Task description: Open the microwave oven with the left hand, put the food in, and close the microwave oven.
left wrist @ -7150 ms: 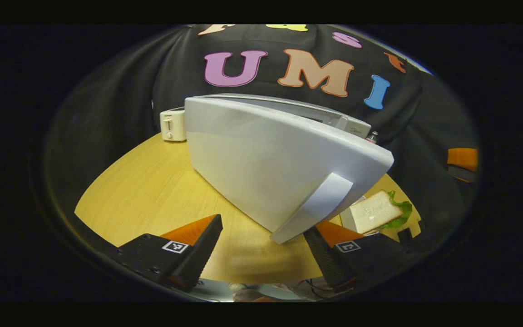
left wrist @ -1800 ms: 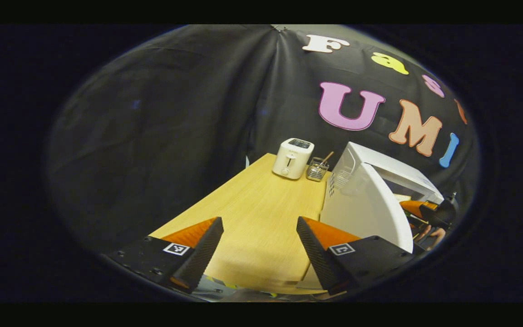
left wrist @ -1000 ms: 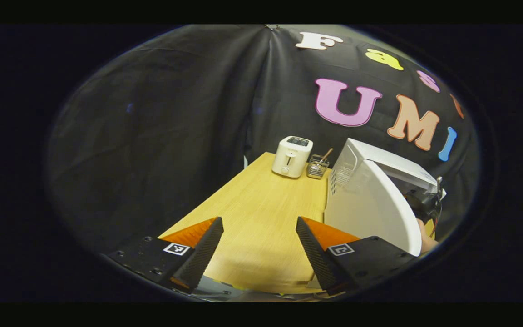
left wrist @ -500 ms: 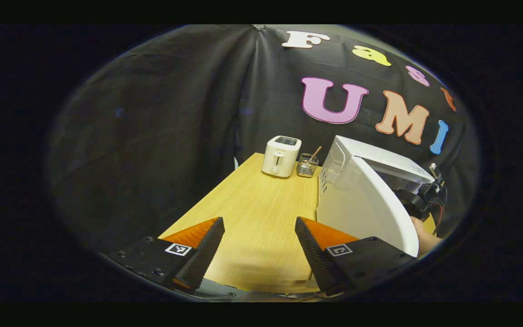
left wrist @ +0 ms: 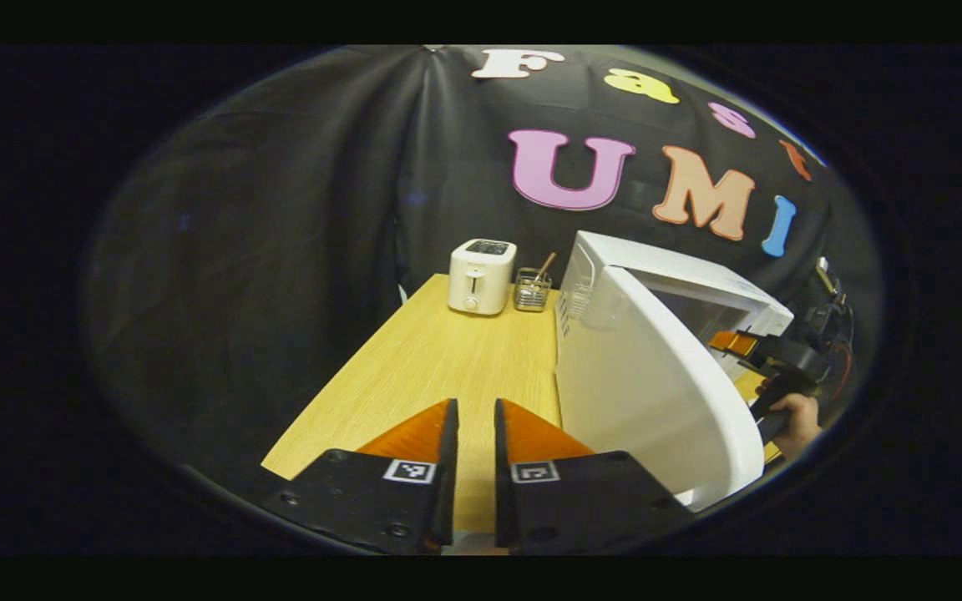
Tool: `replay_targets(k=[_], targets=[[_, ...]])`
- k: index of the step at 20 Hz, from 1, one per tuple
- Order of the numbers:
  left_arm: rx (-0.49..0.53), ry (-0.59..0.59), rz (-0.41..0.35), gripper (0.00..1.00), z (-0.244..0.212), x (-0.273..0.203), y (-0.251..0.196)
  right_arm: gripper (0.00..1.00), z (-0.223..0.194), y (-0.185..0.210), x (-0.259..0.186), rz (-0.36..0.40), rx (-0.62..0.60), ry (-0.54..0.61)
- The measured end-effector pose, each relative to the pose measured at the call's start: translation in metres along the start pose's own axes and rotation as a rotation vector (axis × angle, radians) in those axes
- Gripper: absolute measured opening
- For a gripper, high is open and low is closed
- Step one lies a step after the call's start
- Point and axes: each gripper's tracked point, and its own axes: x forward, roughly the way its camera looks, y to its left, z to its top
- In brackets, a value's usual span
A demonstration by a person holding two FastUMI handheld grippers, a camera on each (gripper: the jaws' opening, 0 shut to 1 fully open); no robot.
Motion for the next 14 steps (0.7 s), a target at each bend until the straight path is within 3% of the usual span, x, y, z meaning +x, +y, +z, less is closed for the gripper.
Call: replay_targets(k=[1,2,14], targets=[[0.011,0.001,-0.006,0.05,-0.001,0.0,-0.002,0.99,0.001,-0.005,-0.011,-0.003,0.005,0.0],[0.013,0.0,-0.014,0.0,-0.001,0.0,-0.004,0.99,0.003,-0.009,-0.023,-0.007,0.008,-0.002],[0.118,0.01,-0.185,0.01,-0.011,-0.014,-0.057,1.0,-0.028,-0.056,-0.118,-0.08,0.013,0.027]])
